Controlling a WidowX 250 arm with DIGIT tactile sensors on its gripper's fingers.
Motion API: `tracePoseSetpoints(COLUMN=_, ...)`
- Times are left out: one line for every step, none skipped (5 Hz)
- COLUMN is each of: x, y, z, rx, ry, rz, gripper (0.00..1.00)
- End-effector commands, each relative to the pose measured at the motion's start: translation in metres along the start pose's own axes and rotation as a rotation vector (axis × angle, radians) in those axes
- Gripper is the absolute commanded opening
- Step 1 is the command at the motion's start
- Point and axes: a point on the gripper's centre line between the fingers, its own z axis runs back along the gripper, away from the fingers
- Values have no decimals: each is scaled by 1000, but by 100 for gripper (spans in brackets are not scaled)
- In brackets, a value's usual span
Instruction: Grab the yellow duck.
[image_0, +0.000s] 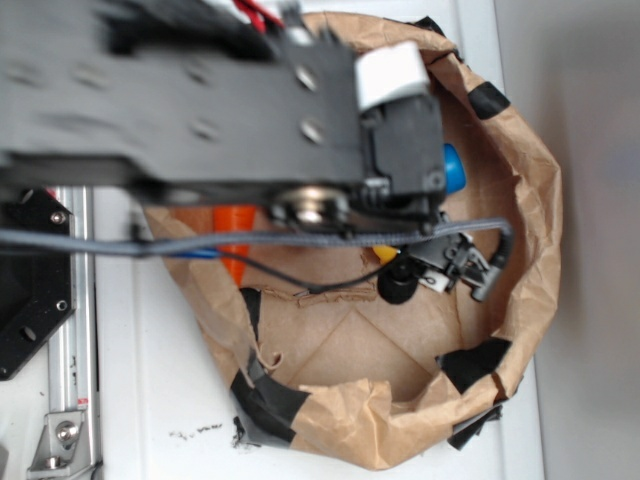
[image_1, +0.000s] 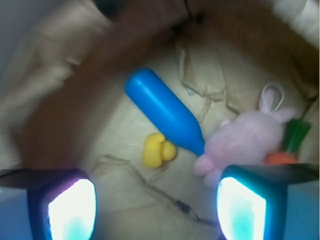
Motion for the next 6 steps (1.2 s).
tracePoseSetpoints(x=16, y=5, z=-31, rx=-2, ry=-68, rz=49, gripper=100)
tracePoseSetpoints(x=25, y=9, z=-54, rx=8, ry=-68, rz=70, gripper=100)
tracePoseSetpoints(x=27, y=13, z=-70, rx=68, ry=-89, rz=67, gripper=79)
tracePoseSetpoints(x=29, y=13, z=-75, rx=79, ry=-92, rz=80, gripper=0)
tracePoseSetpoints(x=27, y=8, z=-71, rx=91, ry=-116, rz=65, gripper=0)
tracePoseSetpoints(x=26, y=7, z=-69, rx=99, ry=-119, rz=60, gripper=0)
